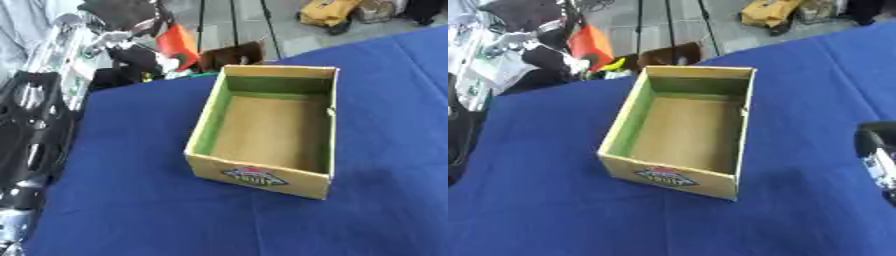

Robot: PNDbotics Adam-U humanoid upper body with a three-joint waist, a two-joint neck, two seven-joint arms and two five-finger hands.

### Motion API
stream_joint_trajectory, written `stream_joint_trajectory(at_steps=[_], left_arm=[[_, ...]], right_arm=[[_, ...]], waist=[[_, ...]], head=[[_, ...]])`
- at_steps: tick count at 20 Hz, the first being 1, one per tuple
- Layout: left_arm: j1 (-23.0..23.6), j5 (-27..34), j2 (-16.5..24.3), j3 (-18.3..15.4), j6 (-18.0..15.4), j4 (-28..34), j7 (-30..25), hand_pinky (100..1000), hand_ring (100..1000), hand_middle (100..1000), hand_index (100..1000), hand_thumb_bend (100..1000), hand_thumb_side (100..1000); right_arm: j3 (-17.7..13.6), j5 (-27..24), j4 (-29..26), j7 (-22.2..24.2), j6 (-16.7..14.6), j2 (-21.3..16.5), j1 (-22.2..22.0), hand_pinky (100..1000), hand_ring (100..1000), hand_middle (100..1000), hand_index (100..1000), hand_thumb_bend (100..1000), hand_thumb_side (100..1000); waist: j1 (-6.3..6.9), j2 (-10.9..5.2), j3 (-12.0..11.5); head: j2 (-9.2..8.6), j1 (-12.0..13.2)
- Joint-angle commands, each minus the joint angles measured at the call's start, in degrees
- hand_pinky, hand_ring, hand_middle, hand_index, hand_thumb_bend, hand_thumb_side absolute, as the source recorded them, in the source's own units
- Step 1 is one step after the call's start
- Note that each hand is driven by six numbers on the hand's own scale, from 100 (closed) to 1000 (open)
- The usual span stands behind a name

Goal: Pick up objects on the table and place them in the box.

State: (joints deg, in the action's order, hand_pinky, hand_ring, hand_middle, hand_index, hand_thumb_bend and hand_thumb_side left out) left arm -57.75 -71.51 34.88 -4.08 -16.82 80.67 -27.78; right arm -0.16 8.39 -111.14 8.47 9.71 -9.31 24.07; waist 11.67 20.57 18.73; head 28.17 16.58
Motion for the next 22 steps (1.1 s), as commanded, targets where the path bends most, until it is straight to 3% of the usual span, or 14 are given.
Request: stream_joint_trajectory(at_steps=[1,8,16,22], left_arm=[[-1.8,-0.9,0.5,-0.7,2.1,1.4,2.7,100,396,441,563,189,754],[-3.3,0.0,-2.0,1.0,3.0,1.8,8.0,100,389,432,562,232,738],[-3.4,0.2,-4.7,3.5,0.4,0.9,12.9,100,387,431,561,243,738],[-0.7,-1.7,-9.1,4.4,-2.3,-1.8,11.9,100,380,428,560,259,715]], right_arm=[[0.3,-0.4,-1.2,0.4,-0.1,0.1,0.9,853,792,501,703,253,492],[0.9,-0.5,-1.1,1.4,-0.1,0.0,1.2,854,793,501,703,260,486],[0.9,-0.3,-0.9,1.6,0.0,-0.2,1.4,855,794,501,703,265,484],[0.3,0.2,-0.8,0.6,0.7,-0.7,1.4,855,795,501,703,272,480]], waist=[[-0.19,-0.94,0.5],[0.55,-0.19,2.4],[0.83,0.32,3.0],[0.79,0.92,2.2]], head=[[0.4,0.9],[0.23,2.1],[0.44,2.5],[0.44,2.1]])
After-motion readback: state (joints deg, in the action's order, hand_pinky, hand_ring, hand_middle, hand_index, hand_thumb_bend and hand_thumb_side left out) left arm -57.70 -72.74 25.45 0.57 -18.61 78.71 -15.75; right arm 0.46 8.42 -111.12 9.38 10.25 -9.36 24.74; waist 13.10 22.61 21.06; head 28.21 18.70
